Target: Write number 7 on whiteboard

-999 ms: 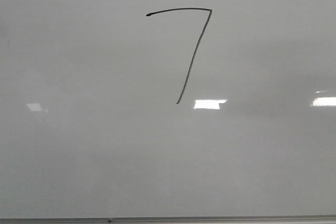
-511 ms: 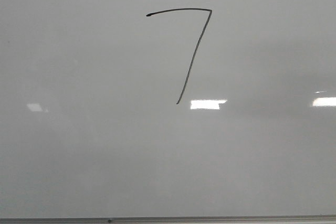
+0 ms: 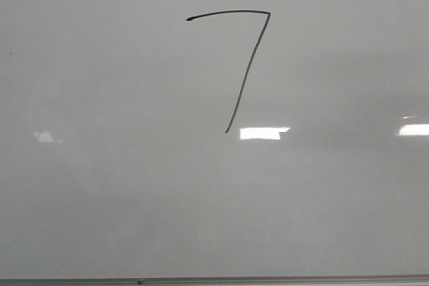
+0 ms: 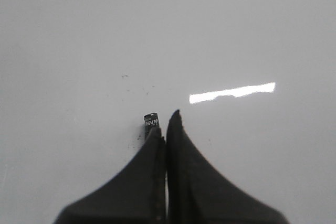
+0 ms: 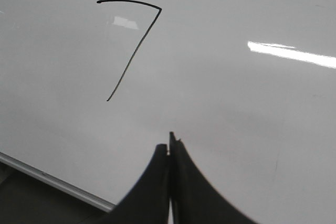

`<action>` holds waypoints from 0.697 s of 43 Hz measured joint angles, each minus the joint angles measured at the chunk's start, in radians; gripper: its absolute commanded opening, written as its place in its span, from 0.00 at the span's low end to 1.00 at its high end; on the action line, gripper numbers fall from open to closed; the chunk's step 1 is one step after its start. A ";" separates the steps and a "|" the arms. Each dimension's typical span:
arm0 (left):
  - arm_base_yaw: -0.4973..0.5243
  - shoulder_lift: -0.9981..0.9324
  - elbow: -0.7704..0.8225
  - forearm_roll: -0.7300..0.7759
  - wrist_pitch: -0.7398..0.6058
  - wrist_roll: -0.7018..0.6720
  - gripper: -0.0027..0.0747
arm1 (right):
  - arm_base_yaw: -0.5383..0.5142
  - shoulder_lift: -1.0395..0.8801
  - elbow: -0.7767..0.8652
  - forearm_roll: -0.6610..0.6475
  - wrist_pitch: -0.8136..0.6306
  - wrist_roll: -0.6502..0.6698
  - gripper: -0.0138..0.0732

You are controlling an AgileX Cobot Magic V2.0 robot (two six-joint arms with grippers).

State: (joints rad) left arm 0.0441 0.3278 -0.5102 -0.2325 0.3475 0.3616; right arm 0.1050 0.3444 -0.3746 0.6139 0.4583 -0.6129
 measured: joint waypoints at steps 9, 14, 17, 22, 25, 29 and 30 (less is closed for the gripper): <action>0.000 0.000 0.000 0.000 0.000 0.000 0.01 | 0.000 0.000 0.000 0.000 0.000 0.000 0.08; 0.000 0.000 0.004 0.001 -0.012 0.000 0.01 | 0.000 0.000 0.000 0.000 0.000 0.000 0.08; 0.000 -0.005 0.025 0.026 -0.054 -0.029 0.01 | 0.000 0.000 0.000 0.000 0.000 0.000 0.08; 0.000 -0.047 0.118 0.174 -0.171 -0.217 0.01 | 0.000 0.000 0.000 0.000 0.000 0.000 0.08; 0.000 -0.087 0.193 0.233 -0.225 -0.287 0.01 | 0.000 0.000 0.000 0.000 0.000 0.000 0.08; 0.000 -0.153 0.291 0.244 -0.244 -0.319 0.01 | 0.000 0.000 0.000 0.000 0.000 0.000 0.08; 0.000 -0.175 0.320 0.240 -0.244 -0.323 0.01 | 0.000 0.000 0.000 0.000 0.000 0.000 0.08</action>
State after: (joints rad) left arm 0.0441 0.1531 -0.1904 0.0075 0.1040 0.0382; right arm 0.1050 0.3444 -0.3746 0.6139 0.4587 -0.6129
